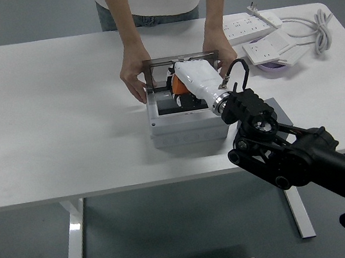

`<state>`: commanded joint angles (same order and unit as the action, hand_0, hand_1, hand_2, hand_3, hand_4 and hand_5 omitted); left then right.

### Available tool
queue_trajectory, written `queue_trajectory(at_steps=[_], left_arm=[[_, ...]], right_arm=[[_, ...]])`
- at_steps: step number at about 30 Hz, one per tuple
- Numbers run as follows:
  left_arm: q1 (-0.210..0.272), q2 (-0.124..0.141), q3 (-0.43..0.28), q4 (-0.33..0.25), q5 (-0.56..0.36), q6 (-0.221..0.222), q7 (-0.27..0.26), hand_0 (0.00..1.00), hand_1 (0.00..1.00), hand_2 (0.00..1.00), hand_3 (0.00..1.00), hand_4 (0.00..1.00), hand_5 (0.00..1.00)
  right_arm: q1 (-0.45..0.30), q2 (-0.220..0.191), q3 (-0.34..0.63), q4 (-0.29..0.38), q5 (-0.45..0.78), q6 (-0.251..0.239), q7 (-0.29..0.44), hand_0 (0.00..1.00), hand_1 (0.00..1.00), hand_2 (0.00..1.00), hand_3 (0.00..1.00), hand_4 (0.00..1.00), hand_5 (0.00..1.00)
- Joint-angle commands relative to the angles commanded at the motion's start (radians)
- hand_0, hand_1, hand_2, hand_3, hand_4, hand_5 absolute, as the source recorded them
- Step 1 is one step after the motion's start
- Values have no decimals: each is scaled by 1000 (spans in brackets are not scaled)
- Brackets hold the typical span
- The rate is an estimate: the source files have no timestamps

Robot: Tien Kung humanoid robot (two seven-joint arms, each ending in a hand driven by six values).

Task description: Fetch the battery,place it into the box,close the lid of the box

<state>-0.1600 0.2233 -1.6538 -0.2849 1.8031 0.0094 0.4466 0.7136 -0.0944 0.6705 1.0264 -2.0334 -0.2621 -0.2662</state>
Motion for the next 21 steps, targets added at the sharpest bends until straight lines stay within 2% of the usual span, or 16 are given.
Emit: queue_trajectory(at_steps=[8, 15, 21], left_arm=[[-3, 4, -4, -1, 8, -2, 1, 586, 690, 607, 590, 573, 2], [-5, 3, -3, 0, 8, -3, 0, 586, 691, 607, 590, 572, 2], [-6, 4, -3, 0, 9, -3, 0, 586, 690, 607, 589, 572, 2]], right_arm=[[42, 19, -38, -59, 28, 2, -8, 120, 221, 275, 339, 108, 2], [40, 31, -74, -71, 64, -11, -1, 121, 223, 275, 342, 117, 9], [36, 35, -70, -82, 86, -9, 14, 123, 225, 276, 345, 121, 15]])
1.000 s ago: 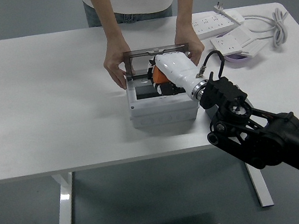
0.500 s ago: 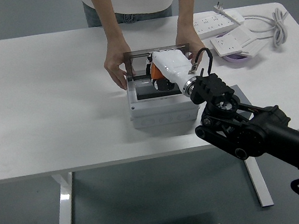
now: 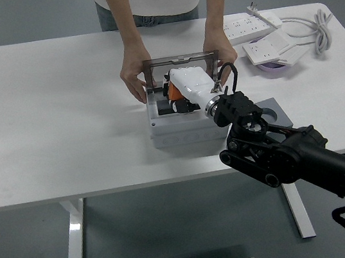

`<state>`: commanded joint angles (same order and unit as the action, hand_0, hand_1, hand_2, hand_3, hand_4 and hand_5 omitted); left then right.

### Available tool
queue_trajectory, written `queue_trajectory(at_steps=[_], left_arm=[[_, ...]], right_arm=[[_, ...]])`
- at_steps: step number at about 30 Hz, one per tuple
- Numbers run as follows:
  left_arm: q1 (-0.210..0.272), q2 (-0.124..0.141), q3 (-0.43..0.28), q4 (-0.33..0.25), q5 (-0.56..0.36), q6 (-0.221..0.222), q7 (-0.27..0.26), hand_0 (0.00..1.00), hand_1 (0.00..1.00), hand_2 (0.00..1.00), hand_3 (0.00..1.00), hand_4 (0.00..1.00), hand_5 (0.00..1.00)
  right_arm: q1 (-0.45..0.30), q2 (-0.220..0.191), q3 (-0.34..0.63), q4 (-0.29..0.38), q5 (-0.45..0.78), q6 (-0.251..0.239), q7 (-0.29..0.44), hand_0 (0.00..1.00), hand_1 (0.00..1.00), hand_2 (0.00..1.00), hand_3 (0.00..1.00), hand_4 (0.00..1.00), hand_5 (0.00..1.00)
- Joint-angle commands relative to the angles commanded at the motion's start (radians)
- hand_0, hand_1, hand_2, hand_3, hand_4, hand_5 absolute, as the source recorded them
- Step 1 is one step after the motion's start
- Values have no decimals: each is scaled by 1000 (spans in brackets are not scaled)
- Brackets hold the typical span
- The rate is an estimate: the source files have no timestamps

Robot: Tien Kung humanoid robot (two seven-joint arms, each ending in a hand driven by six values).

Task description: Fetch the battery,place it into the box,close the lid of the box

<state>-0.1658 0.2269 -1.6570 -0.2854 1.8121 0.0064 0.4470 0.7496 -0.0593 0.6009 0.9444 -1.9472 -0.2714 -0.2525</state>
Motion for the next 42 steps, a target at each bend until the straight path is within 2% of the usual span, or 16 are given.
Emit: queue_trajectory(at_steps=[6, 7, 12, 13, 18, 19, 24, 25, 42], left_arm=[[-2, 0, 0, 0, 1, 0, -1, 586, 690, 607, 589, 572, 2], [-2, 0, 0, 0, 1, 0, -1, 586, 690, 607, 590, 572, 2], [-4, 1, 0, 0, 2, 1, -2, 586, 690, 607, 590, 572, 2], [-5, 1, 0, 0, 2, 2, -2, 586, 691, 607, 590, 572, 2], [-6, 0, 0, 0, 4, 2, -1, 586, 691, 607, 590, 572, 2], [-6, 0, 0, 0, 3, 2, -1, 586, 691, 606, 591, 571, 2], [-7, -2, -1, 0, 6, 2, -1, 586, 691, 606, 591, 571, 2], [-7, -2, -1, 0, 7, 2, -1, 586, 690, 606, 590, 571, 2], [-7, -2, -2, 1, 17, 2, -5, 586, 691, 605, 590, 569, 2]], right_arm=[[-4, 0, 10, -10, 14, -11, 20, 127, 228, 274, 345, 124, 18], [-5, 0, 10, -10, 16, -14, 22, 203, 251, 311, 423, 275, 95], [-8, 2, 8, -13, 26, -30, 31, 203, 251, 311, 423, 275, 95], [-8, 3, 7, -13, 29, -32, 33, 327, 360, 436, 550, 618, 224], [-11, 5, 4, -15, 39, -46, 41, 327, 360, 436, 550, 618, 224], [-11, 5, 4, -15, 40, -47, 42, 389, 378, 437, 527, 729, 300], [-12, 6, 3, -16, 48, -53, 51, 389, 378, 437, 527, 729, 300], [-13, 6, 2, -16, 50, -54, 53, 419, 381, 439, 522, 741, 324], [-24, 4, 3, -29, 81, -93, 97, 422, 379, 431, 502, 796, 366]])
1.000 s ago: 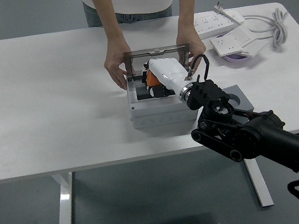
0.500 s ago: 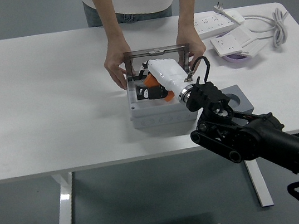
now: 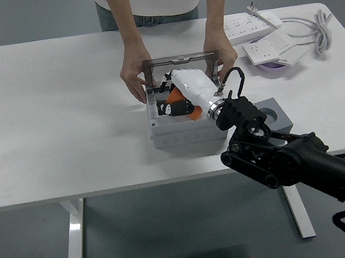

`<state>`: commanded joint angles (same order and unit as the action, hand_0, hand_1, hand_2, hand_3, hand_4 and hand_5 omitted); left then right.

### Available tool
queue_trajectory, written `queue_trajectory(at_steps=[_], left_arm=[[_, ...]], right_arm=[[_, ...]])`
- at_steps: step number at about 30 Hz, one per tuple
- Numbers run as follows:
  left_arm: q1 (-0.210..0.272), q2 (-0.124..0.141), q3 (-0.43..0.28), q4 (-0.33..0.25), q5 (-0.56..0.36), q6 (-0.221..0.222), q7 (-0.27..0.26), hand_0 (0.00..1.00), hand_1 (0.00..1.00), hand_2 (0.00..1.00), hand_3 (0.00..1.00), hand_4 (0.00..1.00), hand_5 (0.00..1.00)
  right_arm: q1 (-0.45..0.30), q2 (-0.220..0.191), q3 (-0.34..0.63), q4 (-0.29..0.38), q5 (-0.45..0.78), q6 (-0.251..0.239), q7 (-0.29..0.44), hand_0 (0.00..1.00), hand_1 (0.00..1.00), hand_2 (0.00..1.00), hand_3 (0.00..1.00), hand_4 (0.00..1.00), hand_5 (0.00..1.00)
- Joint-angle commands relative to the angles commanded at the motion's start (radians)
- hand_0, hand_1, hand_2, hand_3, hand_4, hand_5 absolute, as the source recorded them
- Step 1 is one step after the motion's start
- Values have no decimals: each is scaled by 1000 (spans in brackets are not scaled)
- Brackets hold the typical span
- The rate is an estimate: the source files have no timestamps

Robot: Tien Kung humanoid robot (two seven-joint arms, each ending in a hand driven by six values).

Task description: Fetch the battery,place it into the box,close the lid of the box

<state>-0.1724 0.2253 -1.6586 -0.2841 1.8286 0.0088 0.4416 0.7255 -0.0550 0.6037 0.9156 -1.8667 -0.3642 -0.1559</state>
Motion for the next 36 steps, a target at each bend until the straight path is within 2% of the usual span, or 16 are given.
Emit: queue_trajectory(at_steps=[8, 18, 19, 24, 25, 30, 31, 36], left_arm=[[-1, 2, 1, 3, 1, 3, -7, 584, 690, 604, 589, 564, 2], [-1, 3, 1, 3, 4, 2, -8, 586, 690, 604, 589, 565, 2], [0, 3, 0, 3, 4, 1, -7, 586, 690, 604, 588, 564, 2], [1, 2, -1, 1, 6, 1, -4, 586, 690, 604, 588, 564, 2], [0, 2, -1, 1, 5, 1, -4, 586, 690, 602, 589, 559, 2], [0, 2, -1, 1, 4, 2, -4, 586, 690, 602, 589, 559, 2], [1, 2, 0, 1, 3, 2, -4, 586, 690, 602, 587, 558, 2], [2, 1, 3, 0, -3, 4, -2, 586, 690, 602, 587, 558, 2]], right_arm=[[-4, -7, -1, -3, 11, -30, 33, 421, 374, 422, 487, 806, 367], [1, -15, -5, -11, 7, -31, 29, 414, 367, 412, 473, 812, 376], [1, -16, -5, -10, 5, -31, 26, 339, 340, 379, 450, 830, 395], [3, -18, -6, -3, -2, -28, 2, 339, 340, 379, 450, 830, 395], [3, -18, -6, -2, -4, -29, -6, 274, 323, 360, 437, 829, 393], [4, -25, -3, 9, -6, -32, -45, 274, 323, 360, 437, 829, 393], [4, -26, -2, 11, -8, -32, -57, 195, 290, 333, 411, 829, 404], [2, -31, 12, 31, -7, -20, -113, 195, 290, 333, 411, 829, 404]])
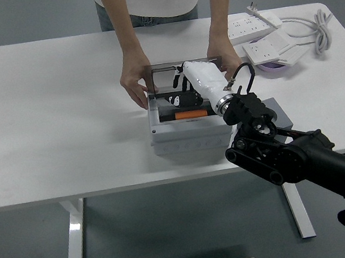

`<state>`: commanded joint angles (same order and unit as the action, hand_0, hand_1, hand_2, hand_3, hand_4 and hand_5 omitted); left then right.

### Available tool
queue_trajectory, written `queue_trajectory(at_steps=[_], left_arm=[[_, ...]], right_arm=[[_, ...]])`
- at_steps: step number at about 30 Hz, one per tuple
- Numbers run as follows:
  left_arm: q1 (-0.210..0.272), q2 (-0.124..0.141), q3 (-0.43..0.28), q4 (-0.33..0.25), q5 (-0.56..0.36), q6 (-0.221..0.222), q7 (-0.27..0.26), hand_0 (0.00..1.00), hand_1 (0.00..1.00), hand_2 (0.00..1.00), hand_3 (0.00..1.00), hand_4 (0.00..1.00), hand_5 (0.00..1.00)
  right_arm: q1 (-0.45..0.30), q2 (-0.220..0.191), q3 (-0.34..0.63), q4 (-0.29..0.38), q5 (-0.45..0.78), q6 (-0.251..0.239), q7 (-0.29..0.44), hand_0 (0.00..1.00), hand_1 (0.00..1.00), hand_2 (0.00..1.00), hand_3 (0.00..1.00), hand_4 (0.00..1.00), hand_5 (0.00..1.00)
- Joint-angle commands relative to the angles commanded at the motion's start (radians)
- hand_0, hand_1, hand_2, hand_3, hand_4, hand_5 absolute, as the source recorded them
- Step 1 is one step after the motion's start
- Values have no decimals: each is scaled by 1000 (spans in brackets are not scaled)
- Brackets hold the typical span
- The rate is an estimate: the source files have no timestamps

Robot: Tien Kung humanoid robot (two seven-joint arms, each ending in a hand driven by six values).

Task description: Fetch the battery,place it into the box,close the lid of the box

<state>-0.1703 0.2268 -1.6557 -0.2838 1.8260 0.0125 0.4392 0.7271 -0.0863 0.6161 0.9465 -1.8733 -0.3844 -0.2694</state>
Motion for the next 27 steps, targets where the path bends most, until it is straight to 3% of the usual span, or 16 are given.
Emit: queue_trajectory(at_steps=[1, 6, 7, 18, 19, 27], left_arm=[[0, 0, 1, 0, -1, 1, 0, 586, 689, 601, 587, 557, 2], [2, -1, 4, -1, -7, 3, 2, 586, 689, 601, 587, 557, 2], [2, -1, 4, -1, -9, 3, 2, 587, 689, 601, 586, 557, 2], [7, -5, 8, -3, -13, 4, 6, 588, 689, 600, 586, 555, 2], [7, -6, 9, -3, -13, 4, 6, 587, 690, 601, 586, 556, 2], [9, -9, 11, -3, -16, 3, 6, 588, 691, 602, 586, 556, 2]], right_arm=[[0, -1, 4, 7, 1, 5, -11, 91, 220, 265, 316, 665, 290], [1, -12, 23, 47, -5, 43, -63, 91, 220, 265, 316, 665, 290], [1, -14, 26, 55, -6, 52, -72, 37, 179, 224, 260, 624, 288], [-7, -41, 53, 152, -34, 146, -162, 29, 170, 216, 253, 633, 309], [-8, -44, 57, 162, -42, 156, -169, 26, 162, 206, 238, 566, 342], [-23, -70, 108, 277, -116, 270, -238, 22, 156, 202, 230, 511, 319]])
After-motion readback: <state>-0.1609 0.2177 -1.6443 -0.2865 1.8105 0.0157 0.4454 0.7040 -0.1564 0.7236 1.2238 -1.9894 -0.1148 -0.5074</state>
